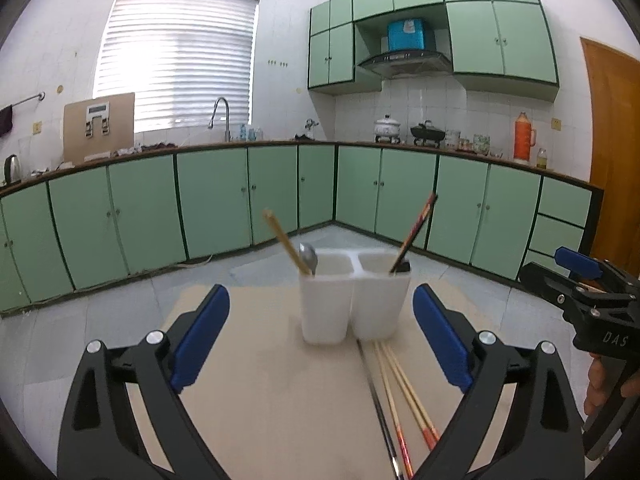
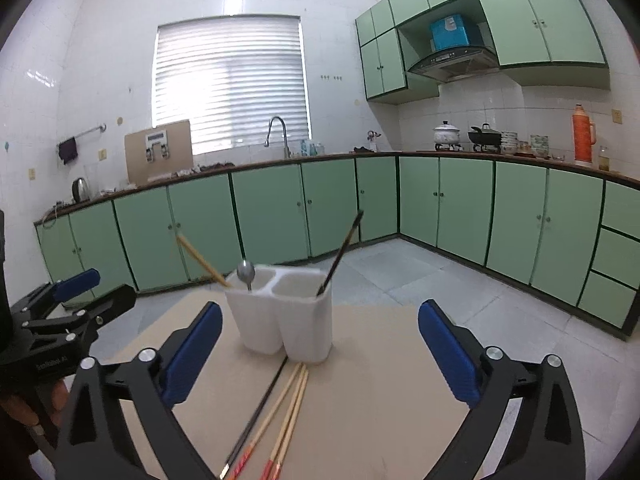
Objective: Organize utensils
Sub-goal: 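Open both grippers to release the chopsticks into the holder, then move both grippers back over the remaining chopsticks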
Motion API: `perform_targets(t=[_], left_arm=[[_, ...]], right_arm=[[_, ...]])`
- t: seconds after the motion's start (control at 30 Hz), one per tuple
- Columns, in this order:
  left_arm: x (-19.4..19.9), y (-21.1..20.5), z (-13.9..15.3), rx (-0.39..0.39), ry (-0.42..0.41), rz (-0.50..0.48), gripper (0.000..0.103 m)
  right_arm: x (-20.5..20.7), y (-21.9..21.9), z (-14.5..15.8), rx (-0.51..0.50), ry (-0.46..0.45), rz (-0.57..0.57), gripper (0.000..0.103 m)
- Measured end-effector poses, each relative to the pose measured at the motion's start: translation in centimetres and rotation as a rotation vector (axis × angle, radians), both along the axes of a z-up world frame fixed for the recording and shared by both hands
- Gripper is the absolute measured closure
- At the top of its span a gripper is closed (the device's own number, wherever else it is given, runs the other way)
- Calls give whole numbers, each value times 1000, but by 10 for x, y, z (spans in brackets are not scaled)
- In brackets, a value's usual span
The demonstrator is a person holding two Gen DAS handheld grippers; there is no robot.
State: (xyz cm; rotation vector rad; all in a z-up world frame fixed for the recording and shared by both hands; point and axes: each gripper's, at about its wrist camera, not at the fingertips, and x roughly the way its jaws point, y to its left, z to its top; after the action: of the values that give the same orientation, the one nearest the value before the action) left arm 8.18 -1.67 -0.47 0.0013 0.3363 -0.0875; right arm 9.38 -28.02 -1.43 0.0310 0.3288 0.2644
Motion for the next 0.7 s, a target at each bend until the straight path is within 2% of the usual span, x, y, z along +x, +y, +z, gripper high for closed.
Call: perform_targets(t=[0.37, 0.57, 0.7], left_arm=[[-29, -2, -49, 44, 103, 0, 13], [-41, -1, -69, 59, 153, -4, 13], [-44, 4, -80, 49, 194, 6, 13]], right_arm=[[-27, -1, -57, 10, 157, -22, 6], [-44, 2, -85, -34, 241, -13, 7], [-53, 5, -101, -53, 288, -17, 13]])
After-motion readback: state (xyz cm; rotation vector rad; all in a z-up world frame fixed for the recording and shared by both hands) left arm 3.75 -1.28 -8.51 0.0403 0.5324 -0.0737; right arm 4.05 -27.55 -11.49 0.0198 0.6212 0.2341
